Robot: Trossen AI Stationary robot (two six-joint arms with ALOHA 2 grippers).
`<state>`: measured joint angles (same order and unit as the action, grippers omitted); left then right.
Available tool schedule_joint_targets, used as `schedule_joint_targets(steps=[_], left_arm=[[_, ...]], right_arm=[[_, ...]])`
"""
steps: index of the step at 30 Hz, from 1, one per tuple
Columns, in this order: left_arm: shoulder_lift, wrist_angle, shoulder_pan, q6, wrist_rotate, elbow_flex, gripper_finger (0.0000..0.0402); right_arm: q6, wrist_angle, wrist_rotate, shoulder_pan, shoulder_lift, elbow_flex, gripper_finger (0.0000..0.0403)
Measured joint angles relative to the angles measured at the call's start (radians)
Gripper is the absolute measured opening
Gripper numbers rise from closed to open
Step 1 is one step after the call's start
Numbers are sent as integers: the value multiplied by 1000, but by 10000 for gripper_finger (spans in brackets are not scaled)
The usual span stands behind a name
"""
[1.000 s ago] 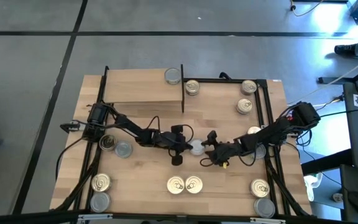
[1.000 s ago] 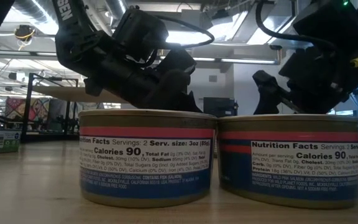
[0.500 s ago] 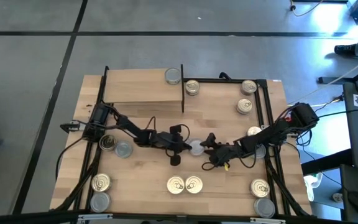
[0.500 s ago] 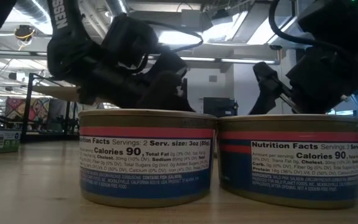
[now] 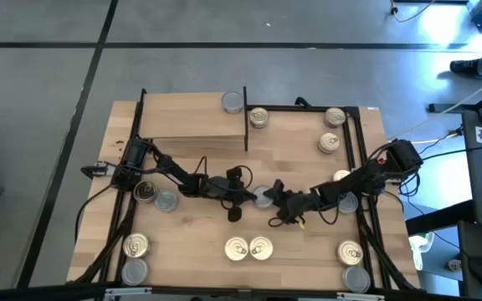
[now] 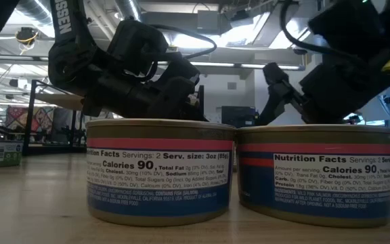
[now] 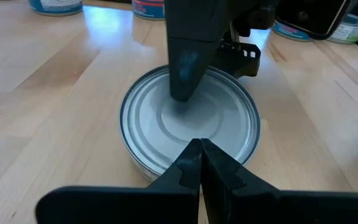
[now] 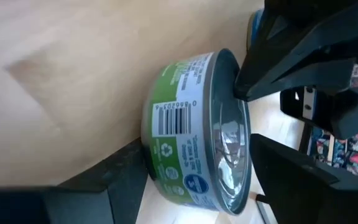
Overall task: Stack canned seafood by type on shelf
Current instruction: Stack the green tuna can on top of the green tuna can on the shelf
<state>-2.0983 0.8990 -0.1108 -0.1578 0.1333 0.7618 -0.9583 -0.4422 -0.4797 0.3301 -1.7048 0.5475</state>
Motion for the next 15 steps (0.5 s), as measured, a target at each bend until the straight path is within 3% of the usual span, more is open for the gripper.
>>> schedule_joint_targets(steps=[4,10,15], left_arm=[[0,1,0,0,3,-1,1],[5,9,2,0,22,-4,1],[44,-22,0,5,11,-3,1]], right_arm=[[-9,29,3,-2,-26,28,248],[57,48,-64,12,-30,47,145],[101,23,-95,40,-26,48,140]])
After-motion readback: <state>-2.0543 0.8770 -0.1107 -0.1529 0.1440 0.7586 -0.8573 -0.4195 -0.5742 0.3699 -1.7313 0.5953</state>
